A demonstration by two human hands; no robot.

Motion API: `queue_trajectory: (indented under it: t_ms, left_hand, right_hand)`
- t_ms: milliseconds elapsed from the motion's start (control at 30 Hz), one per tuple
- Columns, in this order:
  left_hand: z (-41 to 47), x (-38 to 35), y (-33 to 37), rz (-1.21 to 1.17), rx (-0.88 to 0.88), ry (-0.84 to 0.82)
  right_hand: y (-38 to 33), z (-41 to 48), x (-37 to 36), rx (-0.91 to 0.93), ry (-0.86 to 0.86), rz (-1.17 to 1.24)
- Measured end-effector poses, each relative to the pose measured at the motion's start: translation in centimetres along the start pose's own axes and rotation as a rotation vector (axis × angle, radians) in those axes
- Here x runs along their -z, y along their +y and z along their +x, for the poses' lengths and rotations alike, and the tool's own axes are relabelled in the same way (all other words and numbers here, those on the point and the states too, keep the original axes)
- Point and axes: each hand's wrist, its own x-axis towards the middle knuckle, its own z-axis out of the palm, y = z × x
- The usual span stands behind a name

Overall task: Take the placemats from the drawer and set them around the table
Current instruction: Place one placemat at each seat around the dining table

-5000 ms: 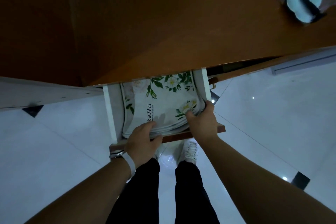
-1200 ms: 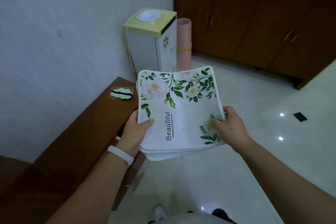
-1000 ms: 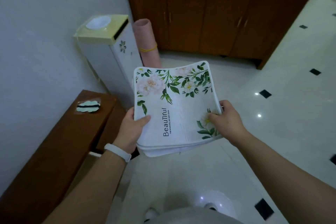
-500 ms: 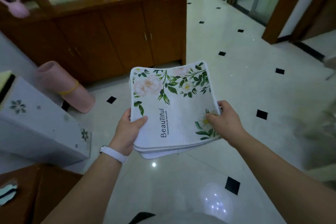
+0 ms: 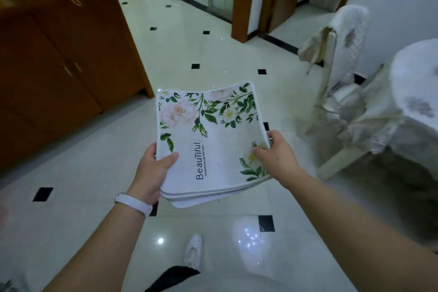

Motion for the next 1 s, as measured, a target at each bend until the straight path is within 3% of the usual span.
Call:
queue_trajectory:
  t_ms: [300,633,1000]
  left_hand:
    - [10.9,-3.9,4.9,0.043,-0.015,-0.330]
    - [13.9,-16.0,5.0,0.173,-0.009,-0.676]
    - [18.1,-33.6,6.6,0.294,-0.059,-0.715]
  right_hand:
    - [-3.5,2.0,0.7,-0.115,0.328,-0.003]
    - [0.7,0.5,7.0,-0.283,0.615,0.148]
    - [7.2,10.3,17.8,-0.298,0.685,0.289]
